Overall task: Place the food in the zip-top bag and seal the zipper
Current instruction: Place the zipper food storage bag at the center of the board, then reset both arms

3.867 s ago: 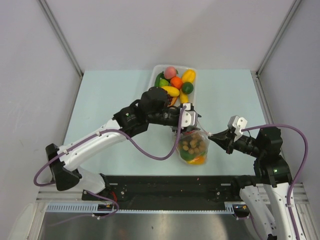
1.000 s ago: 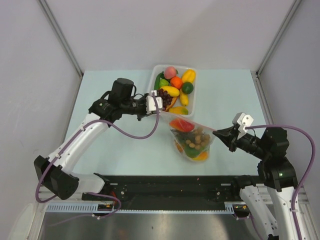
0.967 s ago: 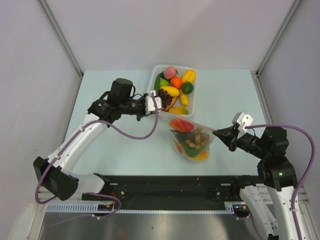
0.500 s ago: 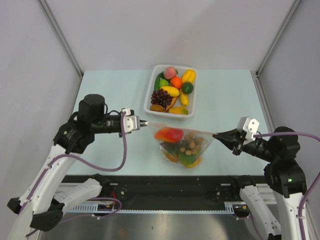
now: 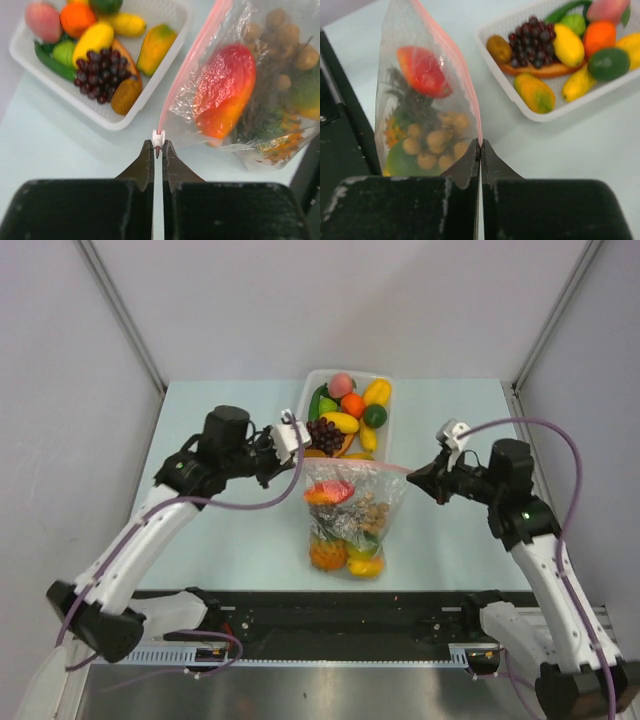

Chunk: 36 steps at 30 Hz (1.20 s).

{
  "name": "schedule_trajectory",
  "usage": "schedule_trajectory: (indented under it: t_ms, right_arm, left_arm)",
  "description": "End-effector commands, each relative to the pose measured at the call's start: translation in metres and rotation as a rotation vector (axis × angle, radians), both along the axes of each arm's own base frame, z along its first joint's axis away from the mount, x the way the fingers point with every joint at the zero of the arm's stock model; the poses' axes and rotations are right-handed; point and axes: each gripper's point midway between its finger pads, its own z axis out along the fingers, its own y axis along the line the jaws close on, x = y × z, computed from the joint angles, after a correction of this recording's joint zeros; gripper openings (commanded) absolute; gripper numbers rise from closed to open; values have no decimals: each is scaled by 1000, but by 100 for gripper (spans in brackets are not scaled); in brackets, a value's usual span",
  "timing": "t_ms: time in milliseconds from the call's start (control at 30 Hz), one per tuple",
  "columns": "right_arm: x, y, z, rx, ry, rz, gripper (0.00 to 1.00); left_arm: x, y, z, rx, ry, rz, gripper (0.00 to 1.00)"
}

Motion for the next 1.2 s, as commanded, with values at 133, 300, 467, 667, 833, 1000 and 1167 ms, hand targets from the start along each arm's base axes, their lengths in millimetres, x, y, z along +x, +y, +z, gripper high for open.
schedule_trajectory:
  t_ms: [133, 300, 467, 667, 833, 1000, 1167]
  right_arm:
    - [115, 2, -47, -25, 46, -174, 0]
    - [155, -3, -41, -2, 57, -224, 12]
    - [163, -13, -14, 31, 50, -257, 70]
    - [145, -55, 29, 125, 74, -360, 94]
    - [113, -107, 40, 127, 120, -488, 100]
    - [80, -152, 2, 80, 283, -629, 100]
    - [55, -171, -41, 0, 361, -691, 100]
  left_arm:
    - [115, -2, -52, 23, 26, 295, 8]
    - [146, -7, -47, -68, 81, 363, 13]
    - [134, -8, -28, -136, 127, 352, 78]
    - [111, 22, 30, -262, 171, 411, 100]
    - [98, 62, 54, -297, 204, 478, 100]
    - [87, 110, 30, -268, 282, 633, 100]
    - [77, 147, -14, -271, 342, 748, 100]
